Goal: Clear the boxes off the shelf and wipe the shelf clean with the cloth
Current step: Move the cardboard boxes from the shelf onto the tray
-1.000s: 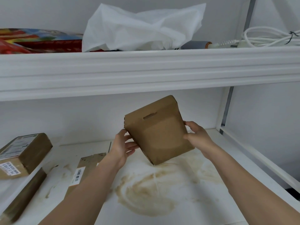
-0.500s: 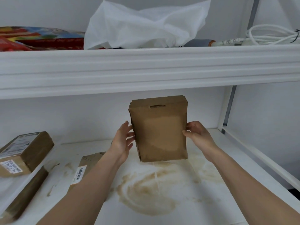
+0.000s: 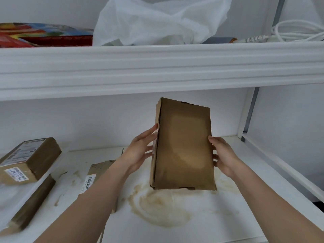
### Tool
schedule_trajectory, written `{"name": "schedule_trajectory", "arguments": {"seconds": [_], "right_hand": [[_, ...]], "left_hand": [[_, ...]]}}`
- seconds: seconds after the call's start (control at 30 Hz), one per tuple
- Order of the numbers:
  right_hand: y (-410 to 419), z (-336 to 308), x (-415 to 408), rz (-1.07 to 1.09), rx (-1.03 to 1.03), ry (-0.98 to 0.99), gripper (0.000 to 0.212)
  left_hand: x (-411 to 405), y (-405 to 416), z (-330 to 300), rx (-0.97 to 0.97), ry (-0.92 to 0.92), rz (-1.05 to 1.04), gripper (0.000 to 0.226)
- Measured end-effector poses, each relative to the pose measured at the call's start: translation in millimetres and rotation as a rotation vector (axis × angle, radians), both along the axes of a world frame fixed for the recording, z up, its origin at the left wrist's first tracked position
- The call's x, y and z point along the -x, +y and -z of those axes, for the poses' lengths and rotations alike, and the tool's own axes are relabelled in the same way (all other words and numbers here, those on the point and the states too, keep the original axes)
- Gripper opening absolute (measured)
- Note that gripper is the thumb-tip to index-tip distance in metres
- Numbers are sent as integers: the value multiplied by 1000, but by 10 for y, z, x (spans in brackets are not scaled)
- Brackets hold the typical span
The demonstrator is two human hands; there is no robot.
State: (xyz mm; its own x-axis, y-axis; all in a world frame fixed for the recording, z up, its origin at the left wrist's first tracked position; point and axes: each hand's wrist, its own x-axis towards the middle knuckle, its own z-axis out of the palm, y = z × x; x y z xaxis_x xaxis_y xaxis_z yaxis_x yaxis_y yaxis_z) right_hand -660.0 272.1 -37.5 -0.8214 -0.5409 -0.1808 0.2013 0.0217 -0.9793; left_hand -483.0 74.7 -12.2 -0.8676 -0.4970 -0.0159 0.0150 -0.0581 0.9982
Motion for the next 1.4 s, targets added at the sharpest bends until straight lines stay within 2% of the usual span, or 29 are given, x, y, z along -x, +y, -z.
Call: {"name": "schedule_trajectory", "arguments": {"seconds": [0.17,0.27,0.4,0.53,0.63,0.77,0.9,0.97,1.03,1.1,1.13,1.2,1.23,1.3,1.33,1.4], "right_hand": [[33,-37,-26,-48,40,-34,34],[37,-62,-21,-44,25,-39,37],[-29,-39,-42,-42,-50,-48,37],[-94,-5,-122,-104,-178,-22,37],[-157,-35,-186,-74,-350,209,62],[-247,-235,-430,-303,-234,417,69],[-298,-313,-596,-584,-179,595,80],[-299,-307,-623,-646,-160,699,82],[-297,-295,-626,-617,-220,887,92],[-301,-268,-628,-521,-339,1140,102],[-314,-244,-625,-460,-377,1258,102],[-358,-194,-586,-327,-336,1404,88],[-379,-175,-561,-272,-297,1415,79],[-417,-147,-532,-211,-217,1302,69],[-435,-138,-534,-198,-162,1206,66],[-464,-125,-563,-158,-43,999,59]], "left_hand": [[31,-12,90,-110,59,76,62],[34,-29,124,-143,76,105,68],[32,37,75,-186,74,3,78],[35,110,11,-133,8,-113,79],[49,164,-27,-66,-62,-224,82],[85,167,-47,-158,-87,-340,81],[117,83,-62,-279,-83,-400,50],[94,46,-92,-325,-74,-452,42],[69,-19,-117,-349,-49,-507,40],[33,-48,-158,-400,-28,-517,20],[15,-47,-186,-430,-36,-506,10],[-11,-23,-248,-454,-39,-481,14],[-14,-17,-272,-444,-33,-486,20],[-41,-7,-321,-401,-23,-525,44],[-65,-21,-340,-378,-24,-549,48],[-149,-59,-370,-369,-38,-592,42]]}}
